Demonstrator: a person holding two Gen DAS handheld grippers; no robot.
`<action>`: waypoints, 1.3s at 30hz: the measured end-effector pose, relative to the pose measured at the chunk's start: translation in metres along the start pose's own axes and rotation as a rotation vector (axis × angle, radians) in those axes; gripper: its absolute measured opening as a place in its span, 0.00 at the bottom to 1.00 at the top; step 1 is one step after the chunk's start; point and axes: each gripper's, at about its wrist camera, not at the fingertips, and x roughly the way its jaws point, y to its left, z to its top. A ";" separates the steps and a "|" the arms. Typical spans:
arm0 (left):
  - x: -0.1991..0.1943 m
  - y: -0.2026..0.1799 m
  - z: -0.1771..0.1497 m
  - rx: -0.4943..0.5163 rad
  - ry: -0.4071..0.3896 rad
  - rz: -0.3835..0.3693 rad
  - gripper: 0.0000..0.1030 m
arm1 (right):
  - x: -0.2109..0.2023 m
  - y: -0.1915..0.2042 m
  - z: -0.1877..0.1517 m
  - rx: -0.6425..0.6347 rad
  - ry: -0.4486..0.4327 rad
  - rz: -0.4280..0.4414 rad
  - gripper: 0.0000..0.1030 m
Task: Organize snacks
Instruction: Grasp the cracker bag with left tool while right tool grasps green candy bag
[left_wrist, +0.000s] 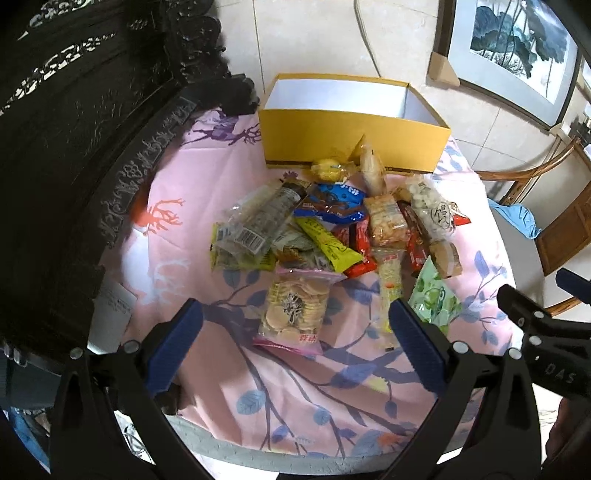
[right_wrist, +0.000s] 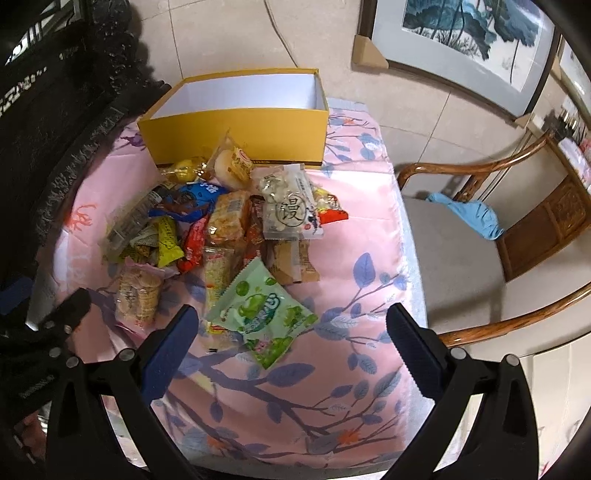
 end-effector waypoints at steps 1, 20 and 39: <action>-0.001 0.001 0.001 -0.003 -0.003 -0.009 0.98 | 0.000 0.000 0.000 0.002 0.002 0.005 0.99; 0.138 -0.023 -0.022 0.198 0.055 0.019 0.98 | 0.129 -0.004 -0.014 -0.105 0.032 0.256 0.99; 0.129 0.018 -0.019 0.018 0.142 -0.186 0.57 | 0.098 -0.023 -0.006 0.039 0.079 0.334 0.20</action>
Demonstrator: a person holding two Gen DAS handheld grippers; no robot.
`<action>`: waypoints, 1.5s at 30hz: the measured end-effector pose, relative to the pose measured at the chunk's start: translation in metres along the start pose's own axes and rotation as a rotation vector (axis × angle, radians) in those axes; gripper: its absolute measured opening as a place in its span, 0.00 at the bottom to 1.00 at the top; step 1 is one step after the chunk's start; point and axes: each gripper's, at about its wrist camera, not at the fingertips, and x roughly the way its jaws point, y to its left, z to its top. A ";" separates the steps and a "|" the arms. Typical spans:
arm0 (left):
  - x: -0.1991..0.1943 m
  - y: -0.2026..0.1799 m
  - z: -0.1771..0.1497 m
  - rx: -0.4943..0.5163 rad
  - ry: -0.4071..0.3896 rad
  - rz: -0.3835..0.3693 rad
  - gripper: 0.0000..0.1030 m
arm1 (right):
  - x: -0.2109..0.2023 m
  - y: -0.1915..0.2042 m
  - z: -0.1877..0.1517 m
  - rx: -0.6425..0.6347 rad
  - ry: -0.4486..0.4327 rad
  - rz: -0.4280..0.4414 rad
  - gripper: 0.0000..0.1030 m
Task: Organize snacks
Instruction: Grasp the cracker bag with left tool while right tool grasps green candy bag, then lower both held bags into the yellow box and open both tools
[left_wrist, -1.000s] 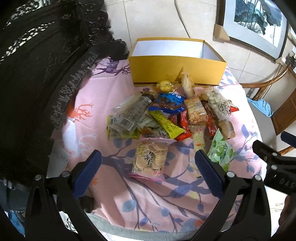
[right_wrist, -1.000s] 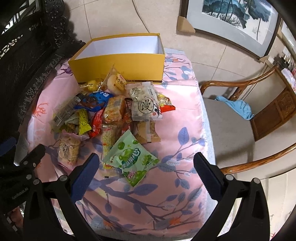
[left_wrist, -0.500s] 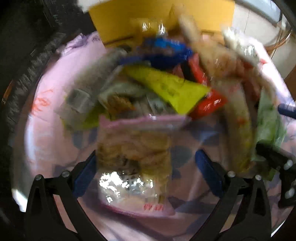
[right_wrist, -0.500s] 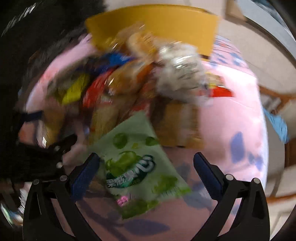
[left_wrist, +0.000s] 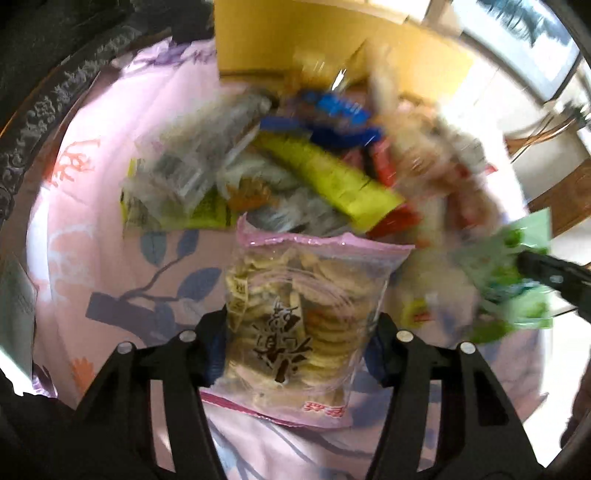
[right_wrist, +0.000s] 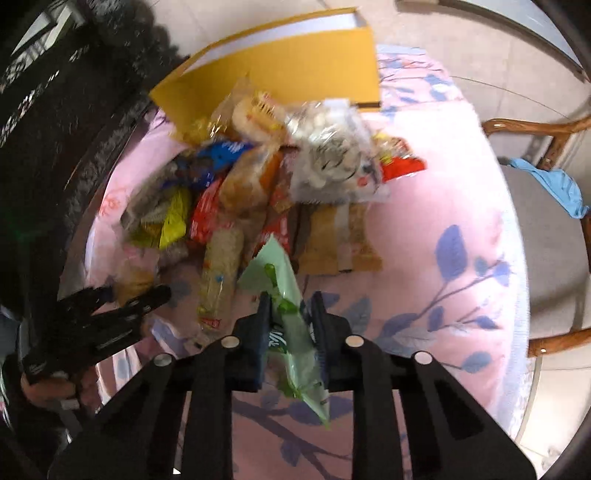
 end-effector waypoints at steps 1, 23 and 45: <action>-0.007 -0.002 0.002 0.013 -0.015 0.013 0.57 | -0.001 -0.002 0.001 -0.002 0.002 0.004 0.20; -0.131 -0.025 0.167 0.126 -0.438 0.041 0.57 | -0.128 0.015 0.174 -0.062 -0.481 0.097 0.16; -0.027 -0.009 0.249 0.172 -0.390 0.221 0.98 | -0.031 -0.029 0.243 0.012 -0.409 -0.104 0.99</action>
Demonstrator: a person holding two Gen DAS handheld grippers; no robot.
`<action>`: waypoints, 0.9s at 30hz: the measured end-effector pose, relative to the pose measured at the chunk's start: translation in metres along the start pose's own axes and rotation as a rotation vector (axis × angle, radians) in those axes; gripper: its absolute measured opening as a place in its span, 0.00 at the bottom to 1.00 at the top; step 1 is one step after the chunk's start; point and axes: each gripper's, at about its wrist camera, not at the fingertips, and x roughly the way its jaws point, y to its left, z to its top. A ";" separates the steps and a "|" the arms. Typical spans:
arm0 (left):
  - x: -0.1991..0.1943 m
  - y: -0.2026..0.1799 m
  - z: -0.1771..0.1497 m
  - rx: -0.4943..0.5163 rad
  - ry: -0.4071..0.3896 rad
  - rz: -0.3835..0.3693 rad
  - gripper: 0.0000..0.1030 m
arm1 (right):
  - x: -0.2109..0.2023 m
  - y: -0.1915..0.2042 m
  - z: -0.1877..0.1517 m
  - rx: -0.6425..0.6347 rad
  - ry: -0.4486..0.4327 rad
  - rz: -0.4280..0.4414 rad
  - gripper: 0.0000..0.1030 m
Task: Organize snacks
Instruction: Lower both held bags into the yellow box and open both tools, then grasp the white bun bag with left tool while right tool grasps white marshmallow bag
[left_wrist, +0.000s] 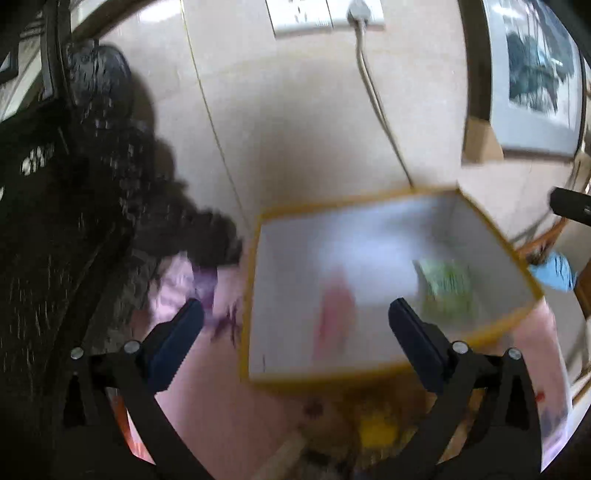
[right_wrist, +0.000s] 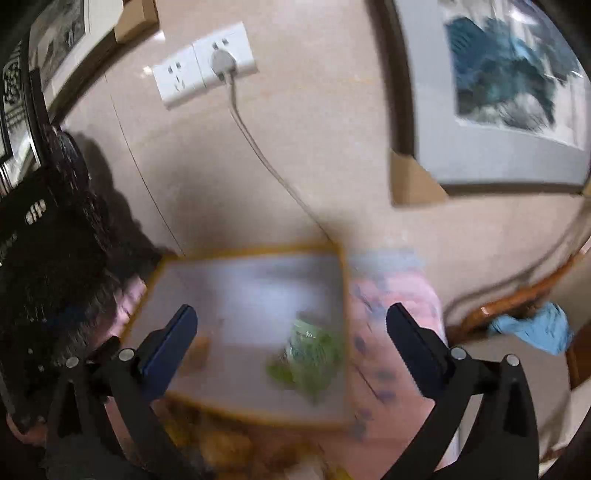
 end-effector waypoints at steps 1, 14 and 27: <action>-0.001 0.003 -0.009 -0.004 0.023 -0.006 0.98 | -0.005 -0.004 -0.015 0.006 0.019 -0.012 0.99; 0.048 -0.020 -0.082 -0.031 0.260 -0.111 0.98 | 0.028 0.004 -0.160 -0.053 0.320 -0.007 0.99; 0.081 -0.025 -0.097 -0.260 0.385 -0.244 0.47 | 0.043 0.000 -0.177 0.022 0.375 0.012 0.61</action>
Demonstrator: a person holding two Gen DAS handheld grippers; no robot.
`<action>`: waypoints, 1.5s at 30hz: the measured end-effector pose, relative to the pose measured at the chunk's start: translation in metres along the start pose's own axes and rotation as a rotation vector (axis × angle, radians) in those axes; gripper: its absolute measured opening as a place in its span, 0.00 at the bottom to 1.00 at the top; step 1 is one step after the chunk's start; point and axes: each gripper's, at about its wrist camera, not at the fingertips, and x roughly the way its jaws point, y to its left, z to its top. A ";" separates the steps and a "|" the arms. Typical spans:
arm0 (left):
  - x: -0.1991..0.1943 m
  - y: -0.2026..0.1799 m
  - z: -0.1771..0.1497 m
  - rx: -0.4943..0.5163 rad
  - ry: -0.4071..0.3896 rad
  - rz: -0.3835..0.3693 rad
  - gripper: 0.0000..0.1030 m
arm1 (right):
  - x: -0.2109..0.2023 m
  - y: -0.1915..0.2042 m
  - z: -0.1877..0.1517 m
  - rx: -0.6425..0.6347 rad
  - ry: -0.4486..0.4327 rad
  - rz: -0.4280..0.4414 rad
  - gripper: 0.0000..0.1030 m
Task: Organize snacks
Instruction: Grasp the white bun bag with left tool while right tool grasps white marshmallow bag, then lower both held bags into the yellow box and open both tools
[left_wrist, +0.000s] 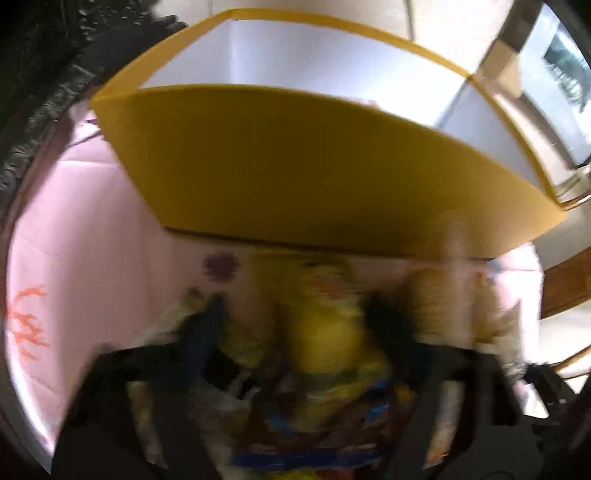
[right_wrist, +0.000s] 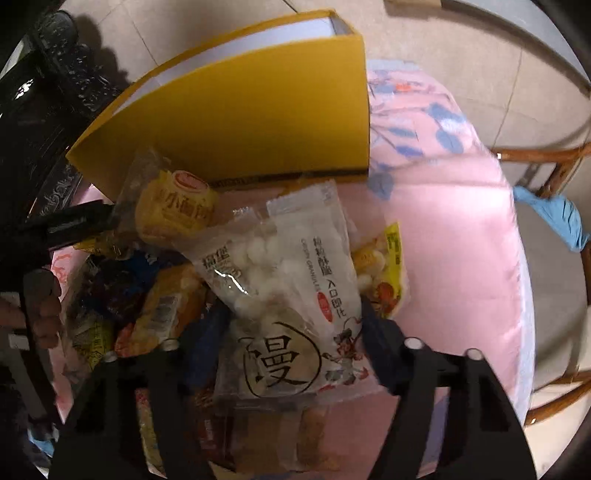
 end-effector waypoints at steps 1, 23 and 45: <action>-0.001 -0.003 -0.001 0.003 0.006 -0.003 0.44 | -0.002 -0.001 0.000 0.016 0.003 0.001 0.58; -0.161 -0.041 -0.049 0.230 -0.282 0.058 0.36 | -0.141 0.004 0.024 0.060 -0.268 0.123 0.49; -0.114 -0.055 0.099 0.226 -0.399 0.152 0.37 | -0.081 0.029 0.180 -0.072 -0.344 0.109 0.49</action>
